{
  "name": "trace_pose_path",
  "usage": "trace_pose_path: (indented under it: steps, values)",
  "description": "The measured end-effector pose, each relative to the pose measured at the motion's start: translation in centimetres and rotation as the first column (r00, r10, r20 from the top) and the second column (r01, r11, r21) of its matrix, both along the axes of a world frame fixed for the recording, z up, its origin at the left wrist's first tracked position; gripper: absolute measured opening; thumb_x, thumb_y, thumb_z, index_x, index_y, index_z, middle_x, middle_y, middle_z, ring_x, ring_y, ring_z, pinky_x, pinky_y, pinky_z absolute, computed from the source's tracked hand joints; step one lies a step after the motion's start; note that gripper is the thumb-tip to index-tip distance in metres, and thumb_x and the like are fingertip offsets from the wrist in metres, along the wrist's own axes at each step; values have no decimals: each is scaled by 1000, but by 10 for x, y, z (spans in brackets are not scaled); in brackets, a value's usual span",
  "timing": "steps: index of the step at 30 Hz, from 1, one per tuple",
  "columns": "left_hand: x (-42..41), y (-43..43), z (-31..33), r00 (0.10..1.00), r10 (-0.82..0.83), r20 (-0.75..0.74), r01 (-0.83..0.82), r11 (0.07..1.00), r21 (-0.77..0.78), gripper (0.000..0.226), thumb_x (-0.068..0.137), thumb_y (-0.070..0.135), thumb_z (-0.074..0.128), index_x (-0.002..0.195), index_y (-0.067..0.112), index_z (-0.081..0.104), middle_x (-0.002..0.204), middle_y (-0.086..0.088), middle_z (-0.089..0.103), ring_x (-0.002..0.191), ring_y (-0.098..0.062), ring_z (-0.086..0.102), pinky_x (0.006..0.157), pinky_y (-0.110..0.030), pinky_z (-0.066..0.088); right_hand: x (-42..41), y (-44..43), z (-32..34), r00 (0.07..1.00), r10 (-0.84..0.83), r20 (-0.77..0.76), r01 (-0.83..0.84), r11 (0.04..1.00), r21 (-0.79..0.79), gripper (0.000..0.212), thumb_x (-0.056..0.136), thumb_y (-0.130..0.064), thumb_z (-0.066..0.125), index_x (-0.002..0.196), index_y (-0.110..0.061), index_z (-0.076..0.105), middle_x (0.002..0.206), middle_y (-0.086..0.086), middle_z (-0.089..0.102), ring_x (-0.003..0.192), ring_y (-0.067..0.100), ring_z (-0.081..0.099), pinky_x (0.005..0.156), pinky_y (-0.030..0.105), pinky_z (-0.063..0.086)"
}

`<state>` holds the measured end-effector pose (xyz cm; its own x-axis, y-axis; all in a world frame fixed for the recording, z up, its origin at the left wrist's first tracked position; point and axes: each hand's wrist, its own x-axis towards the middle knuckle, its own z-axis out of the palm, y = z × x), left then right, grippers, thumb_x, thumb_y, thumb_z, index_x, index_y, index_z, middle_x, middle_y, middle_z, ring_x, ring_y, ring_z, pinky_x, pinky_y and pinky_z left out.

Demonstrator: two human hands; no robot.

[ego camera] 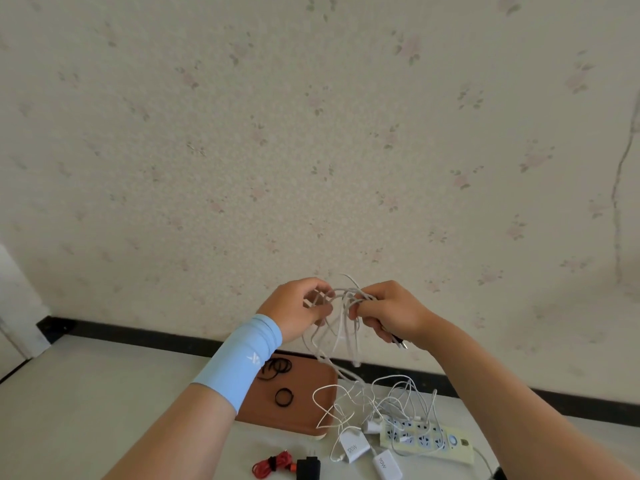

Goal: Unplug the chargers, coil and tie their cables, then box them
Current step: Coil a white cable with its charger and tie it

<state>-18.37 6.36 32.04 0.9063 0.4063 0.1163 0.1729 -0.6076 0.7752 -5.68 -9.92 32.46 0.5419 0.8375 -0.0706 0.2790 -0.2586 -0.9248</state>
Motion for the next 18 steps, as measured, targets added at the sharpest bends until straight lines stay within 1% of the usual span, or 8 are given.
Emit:
trace_pose_path:
  steps: [3, 5, 8, 10, 12, 14, 16, 18]
  values:
    - [-3, 7, 4, 994, 106, 30, -83, 904, -420, 24, 96, 12, 60, 120, 13, 65, 105, -2, 72, 78, -6, 73, 62, -20, 57, 3, -3, 3, 996, -75, -45, 81, 988, 131, 19, 90, 2, 53, 80, 2, 69, 49, 5, 47, 38, 20, 39, 43, 26, 32]
    - [-7, 14, 5, 971, 160, -177, -229, 840, -492, 25, 99, 24, 56, 117, 9, 66, 118, -5, 68, 94, -15, 70, 73, -31, 61, 6, -4, 4, 992, -108, -61, 117, 977, 178, 22, 91, 1, 51, 78, -2, 68, 49, 8, 46, 38, 20, 39, 44, 28, 32]
    - [-12, 21, -2, 746, 181, -641, -223, 975, 15, 41, 99, 47, 46, 111, 19, 73, 133, -7, 58, 115, -26, 57, 95, -34, 48, 10, -5, 3, 996, -89, -21, 90, 994, 65, 19, 91, 0, 53, 80, -1, 69, 52, 8, 47, 39, 19, 39, 43, 26, 33]
    - [-5, 22, -9, 835, 242, -494, -185, 969, 163, 32, 95, 40, 53, 101, 18, 76, 116, -2, 65, 105, -23, 59, 90, -31, 44, 8, -4, -2, 999, -15, 44, 19, 996, -92, 17, 90, -4, 57, 80, -3, 71, 57, 8, 49, 41, 18, 40, 44, 27, 35]
    - [-3, 16, -2, 961, 275, -32, -271, 958, 92, 23, 93, 25, 57, 84, 16, 77, 102, 7, 62, 97, -13, 58, 84, -25, 42, 4, -3, -5, 992, 72, 100, -50, 978, -205, 15, 87, -9, 61, 78, -9, 72, 59, 7, 50, 43, 19, 41, 47, 29, 37]
    - [-2, 5, 12, 922, 220, 320, -253, 965, 64, 24, 96, 17, 55, 84, 18, 77, 105, 15, 64, 101, 1, 59, 88, -14, 43, 1, -1, -4, 989, 119, 88, -98, 972, -212, 13, 85, -10, 61, 78, -9, 73, 59, 6, 49, 44, 20, 41, 48, 29, 37]
    - [-2, -7, 17, 949, 12, 315, -8, 1000, -15, 23, 96, 9, 55, 104, 20, 73, 110, 14, 69, 104, 5, 62, 91, -10, 45, -2, 0, 0, 989, 140, 46, -131, 978, -163, 14, 84, -8, 61, 77, -8, 73, 56, 6, 49, 42, 20, 40, 45, 27, 34]
    - [-1, -16, 13, 976, -193, 104, 208, 964, -165, 36, 94, 3, 56, 123, 22, 64, 114, 10, 71, 107, 1, 64, 95, -15, 48, -4, -1, 3, 989, 148, 24, -145, 984, -102, 22, 84, -2, 58, 70, -12, 72, 53, 6, 48, 41, 20, 38, 43, 26, 32]
